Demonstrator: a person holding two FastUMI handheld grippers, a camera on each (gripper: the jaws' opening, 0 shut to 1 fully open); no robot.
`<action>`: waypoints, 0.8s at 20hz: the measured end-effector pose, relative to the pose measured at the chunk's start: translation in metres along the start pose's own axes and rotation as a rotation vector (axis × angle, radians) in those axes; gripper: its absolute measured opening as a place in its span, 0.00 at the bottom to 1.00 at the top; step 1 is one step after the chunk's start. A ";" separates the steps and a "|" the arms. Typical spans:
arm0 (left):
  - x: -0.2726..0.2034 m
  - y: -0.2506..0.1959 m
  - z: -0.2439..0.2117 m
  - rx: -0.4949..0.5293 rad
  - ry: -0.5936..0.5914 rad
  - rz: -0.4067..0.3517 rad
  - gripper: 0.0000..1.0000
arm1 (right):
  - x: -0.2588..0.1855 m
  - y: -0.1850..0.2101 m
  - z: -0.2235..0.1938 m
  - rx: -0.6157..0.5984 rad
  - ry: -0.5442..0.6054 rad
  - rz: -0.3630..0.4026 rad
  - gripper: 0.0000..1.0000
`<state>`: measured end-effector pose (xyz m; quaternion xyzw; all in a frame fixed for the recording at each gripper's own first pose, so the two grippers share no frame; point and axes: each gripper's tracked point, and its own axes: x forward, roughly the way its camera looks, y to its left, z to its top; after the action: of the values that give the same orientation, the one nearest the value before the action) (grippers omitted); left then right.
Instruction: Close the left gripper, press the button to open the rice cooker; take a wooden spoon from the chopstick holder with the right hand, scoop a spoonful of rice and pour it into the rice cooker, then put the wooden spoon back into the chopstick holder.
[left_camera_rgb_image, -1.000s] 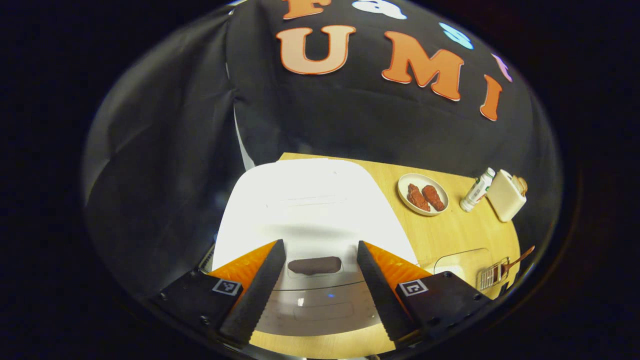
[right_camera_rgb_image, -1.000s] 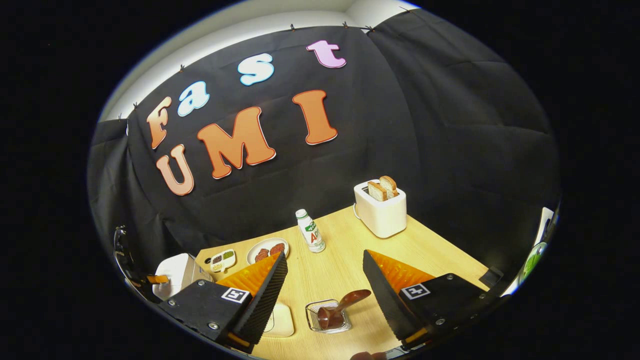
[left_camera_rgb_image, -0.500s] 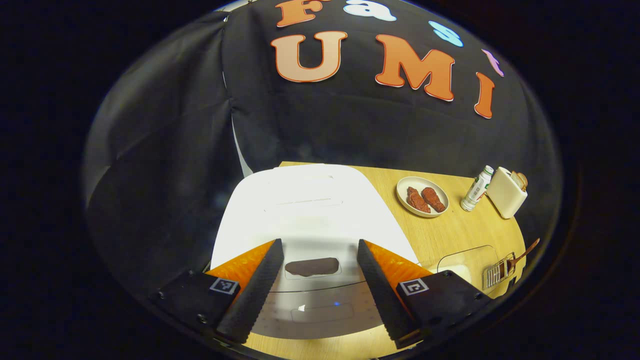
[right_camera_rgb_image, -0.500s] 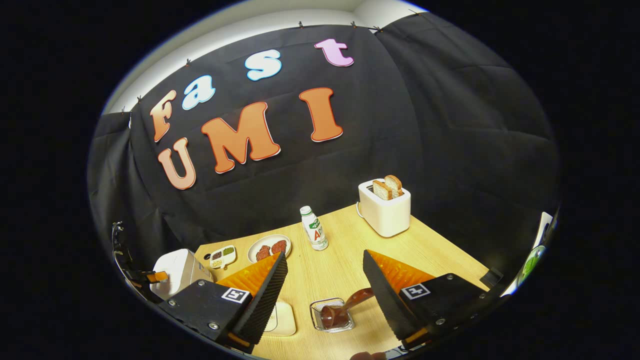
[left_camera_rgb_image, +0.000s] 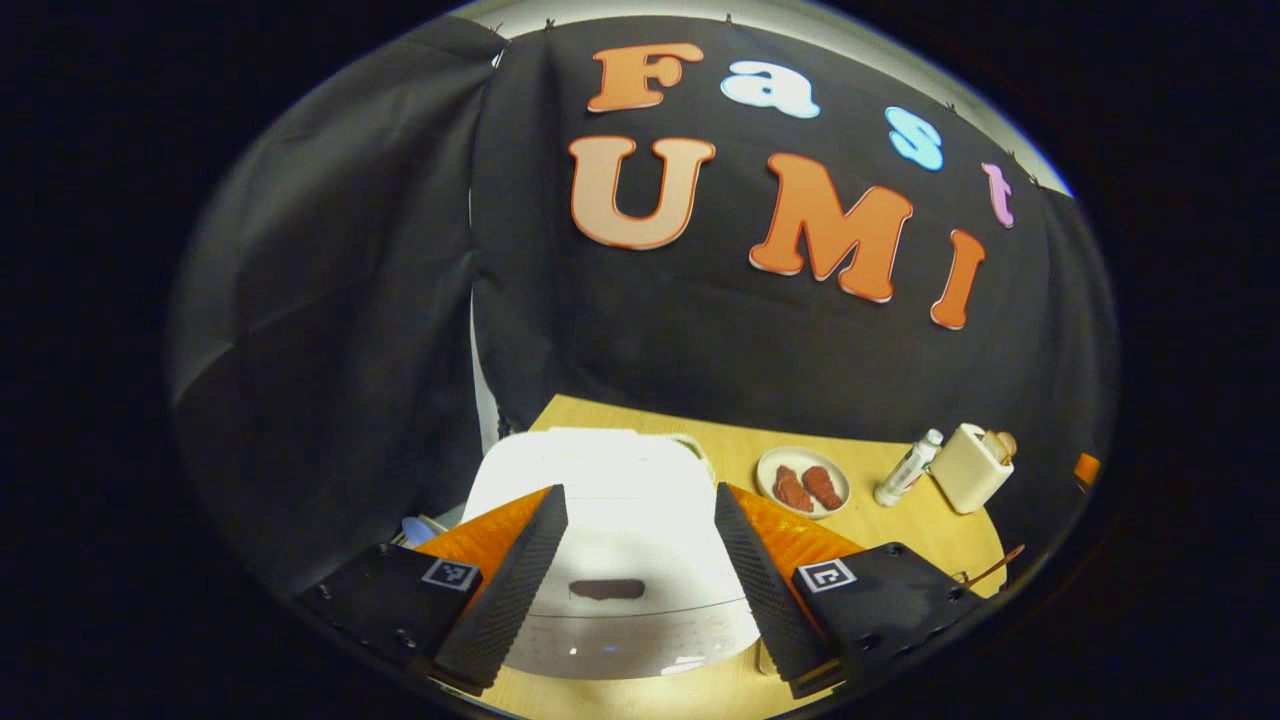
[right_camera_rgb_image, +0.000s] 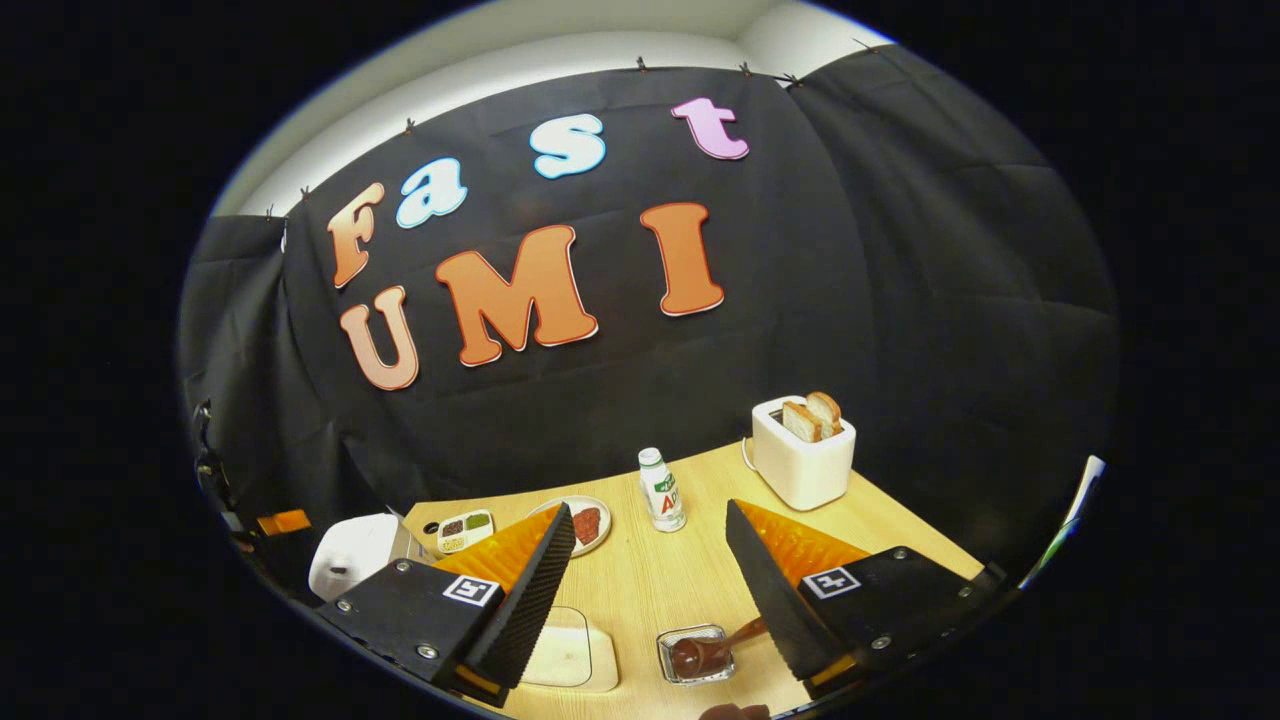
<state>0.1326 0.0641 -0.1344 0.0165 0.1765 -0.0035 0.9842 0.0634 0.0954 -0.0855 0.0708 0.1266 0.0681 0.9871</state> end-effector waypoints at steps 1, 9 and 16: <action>-0.007 -0.002 0.016 0.020 -0.038 -0.006 1.00 | 0.000 0.004 0.010 -0.012 -0.017 0.004 0.94; -0.096 -0.034 0.162 0.072 -0.319 -0.073 0.98 | -0.014 0.036 0.085 -0.171 -0.162 -0.012 0.95; -0.144 -0.026 0.214 0.083 -0.435 -0.068 1.00 | -0.041 0.052 0.118 -0.214 -0.227 -0.004 0.95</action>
<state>0.0719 0.0307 0.1156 0.0500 -0.0396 -0.0475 0.9968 0.0489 0.1260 0.0453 -0.0279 0.0066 0.0709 0.9971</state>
